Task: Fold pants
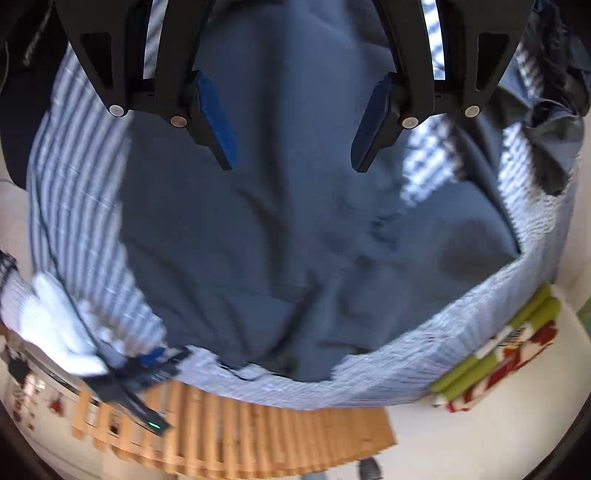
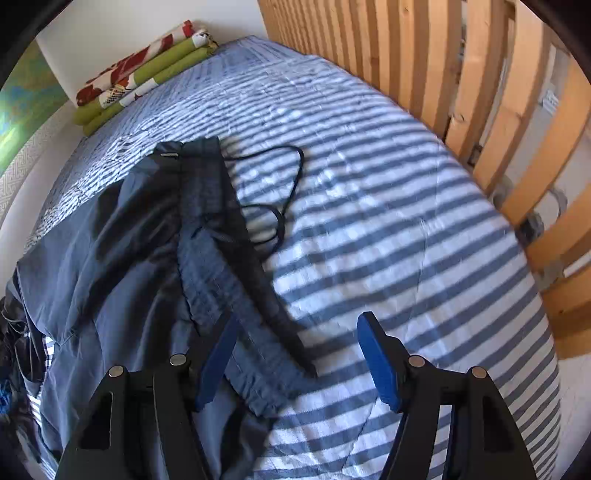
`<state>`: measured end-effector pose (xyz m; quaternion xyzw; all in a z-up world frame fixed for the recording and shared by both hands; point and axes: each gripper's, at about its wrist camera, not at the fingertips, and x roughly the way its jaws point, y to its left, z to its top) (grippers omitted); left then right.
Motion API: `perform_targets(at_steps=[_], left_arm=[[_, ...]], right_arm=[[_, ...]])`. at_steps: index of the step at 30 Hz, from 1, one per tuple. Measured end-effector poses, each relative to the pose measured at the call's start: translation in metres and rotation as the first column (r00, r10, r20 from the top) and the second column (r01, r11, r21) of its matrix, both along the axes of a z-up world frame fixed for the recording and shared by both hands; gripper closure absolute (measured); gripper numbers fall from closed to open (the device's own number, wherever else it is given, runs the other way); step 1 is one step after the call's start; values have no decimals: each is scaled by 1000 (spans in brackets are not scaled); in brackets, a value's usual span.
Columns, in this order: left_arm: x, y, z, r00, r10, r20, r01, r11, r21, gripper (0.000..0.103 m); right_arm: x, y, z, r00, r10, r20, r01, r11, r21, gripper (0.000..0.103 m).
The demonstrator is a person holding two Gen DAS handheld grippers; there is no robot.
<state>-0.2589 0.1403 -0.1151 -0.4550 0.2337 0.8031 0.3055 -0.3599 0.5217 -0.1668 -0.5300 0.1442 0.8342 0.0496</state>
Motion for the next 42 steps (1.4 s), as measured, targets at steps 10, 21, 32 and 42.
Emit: perform_targets(at_steps=[10,21,32,42], left_arm=[[78,70,-79,986,-165,2,163,968,-192,66],[100,100,-18,985,-169,40,169,986,12,102],[153,158,1,958,-286,32,281,953,111,76],[129,-81,32,964,262,34,-265,958,109,59]], right_arm=[[15,-13,-27,998,-64,26,66,992,-104,50],[59,19,24,981,-150,-120,146,988,-44,93],[146,106,53,968,-237,-79,244,964,102,86],[177,-27,75,988,109,-114,-87,979,184,62]])
